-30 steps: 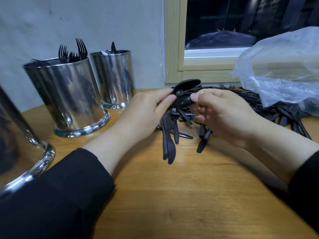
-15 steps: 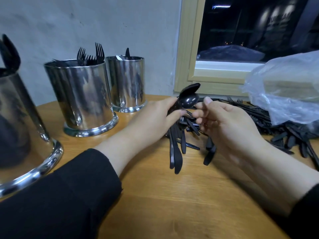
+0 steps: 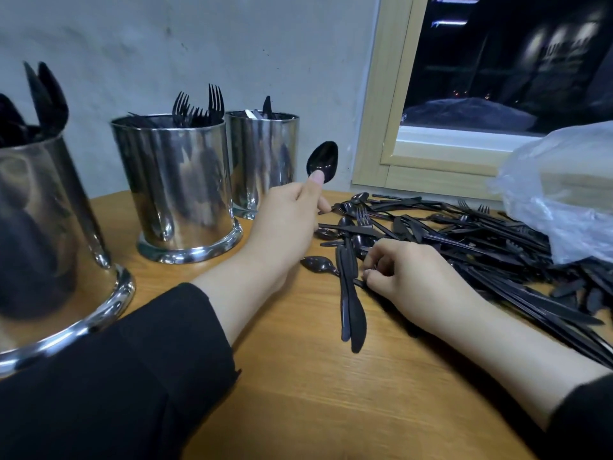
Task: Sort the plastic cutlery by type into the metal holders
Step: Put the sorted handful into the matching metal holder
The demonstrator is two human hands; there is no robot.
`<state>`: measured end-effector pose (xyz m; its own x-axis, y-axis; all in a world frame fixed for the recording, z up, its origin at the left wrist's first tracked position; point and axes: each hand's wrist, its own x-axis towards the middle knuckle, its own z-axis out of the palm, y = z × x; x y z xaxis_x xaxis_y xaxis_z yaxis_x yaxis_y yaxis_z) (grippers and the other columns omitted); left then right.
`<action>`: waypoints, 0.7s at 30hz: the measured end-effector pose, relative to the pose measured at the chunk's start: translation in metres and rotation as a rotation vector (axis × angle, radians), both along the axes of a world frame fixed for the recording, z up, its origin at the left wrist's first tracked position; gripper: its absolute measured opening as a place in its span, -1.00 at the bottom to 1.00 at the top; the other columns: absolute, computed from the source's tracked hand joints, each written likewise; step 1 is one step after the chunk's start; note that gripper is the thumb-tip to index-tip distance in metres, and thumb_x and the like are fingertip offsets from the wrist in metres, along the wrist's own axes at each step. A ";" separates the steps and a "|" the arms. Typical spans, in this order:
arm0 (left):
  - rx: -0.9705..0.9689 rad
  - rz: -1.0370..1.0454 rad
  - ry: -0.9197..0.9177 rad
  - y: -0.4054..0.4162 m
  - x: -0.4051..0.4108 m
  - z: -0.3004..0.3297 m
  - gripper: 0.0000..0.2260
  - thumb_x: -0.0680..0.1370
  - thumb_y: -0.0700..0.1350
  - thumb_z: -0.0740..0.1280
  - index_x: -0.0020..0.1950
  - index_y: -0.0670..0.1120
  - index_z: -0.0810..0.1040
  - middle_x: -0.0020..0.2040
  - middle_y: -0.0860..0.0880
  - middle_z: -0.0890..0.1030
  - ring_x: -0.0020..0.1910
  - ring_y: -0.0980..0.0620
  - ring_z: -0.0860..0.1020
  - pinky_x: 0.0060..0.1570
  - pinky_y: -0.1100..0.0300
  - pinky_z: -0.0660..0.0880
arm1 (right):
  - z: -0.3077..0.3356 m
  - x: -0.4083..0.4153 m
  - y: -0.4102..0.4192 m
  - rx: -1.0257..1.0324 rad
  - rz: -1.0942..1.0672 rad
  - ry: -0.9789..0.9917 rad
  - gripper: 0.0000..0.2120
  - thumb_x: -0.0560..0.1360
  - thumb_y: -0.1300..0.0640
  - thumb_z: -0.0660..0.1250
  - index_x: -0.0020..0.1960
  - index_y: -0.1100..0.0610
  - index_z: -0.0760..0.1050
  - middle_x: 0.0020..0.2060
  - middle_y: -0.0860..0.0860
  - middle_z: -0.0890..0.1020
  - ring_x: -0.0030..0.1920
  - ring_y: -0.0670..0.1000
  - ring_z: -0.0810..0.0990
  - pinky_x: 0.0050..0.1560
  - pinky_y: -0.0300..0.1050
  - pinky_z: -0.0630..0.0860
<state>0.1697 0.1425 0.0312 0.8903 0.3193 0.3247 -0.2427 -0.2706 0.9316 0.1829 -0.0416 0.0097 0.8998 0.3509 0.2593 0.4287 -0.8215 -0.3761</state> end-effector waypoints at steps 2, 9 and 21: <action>-0.093 -0.041 0.049 -0.002 -0.001 0.000 -0.60 0.68 0.18 0.18 -0.14 -0.08 0.55 -0.50 0.11 0.33 -0.54 0.11 0.26 -0.49 0.23 0.25 | -0.001 0.000 -0.001 0.039 0.008 0.001 -0.95 0.50 0.05 0.39 -0.11 -0.06 0.53 -0.25 -0.13 0.60 -0.19 -0.14 0.56 -0.20 -0.18 0.46; -0.209 -0.182 0.149 -0.009 -0.005 -0.004 -0.66 0.67 0.13 0.27 -0.07 -0.13 0.55 -0.41 0.07 0.34 -0.53 0.13 0.23 -0.55 0.27 0.19 | 0.001 -0.003 -0.006 0.429 0.035 -0.185 -0.88 0.56 0.12 0.39 0.06 -0.07 0.57 -0.25 -0.11 0.61 -0.20 -0.15 0.54 -0.20 -0.38 0.37; -0.388 -0.435 0.176 -0.021 -0.009 -0.006 -0.86 0.63 -0.06 0.39 0.04 -0.13 0.55 -0.40 0.11 0.40 -0.47 0.14 0.21 -0.55 0.31 0.12 | 0.007 -0.015 0.003 0.590 0.188 -0.137 -0.80 0.61 0.10 0.35 0.18 -0.14 0.59 -0.11 -0.15 0.69 -0.07 -0.13 0.62 -0.07 -0.28 0.51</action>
<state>0.1604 0.1211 0.0254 0.9954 -0.0202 0.0937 -0.0883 0.1863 0.9785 0.1681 -0.0388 0.0162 0.7818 0.2631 0.5654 0.6217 -0.3988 -0.6741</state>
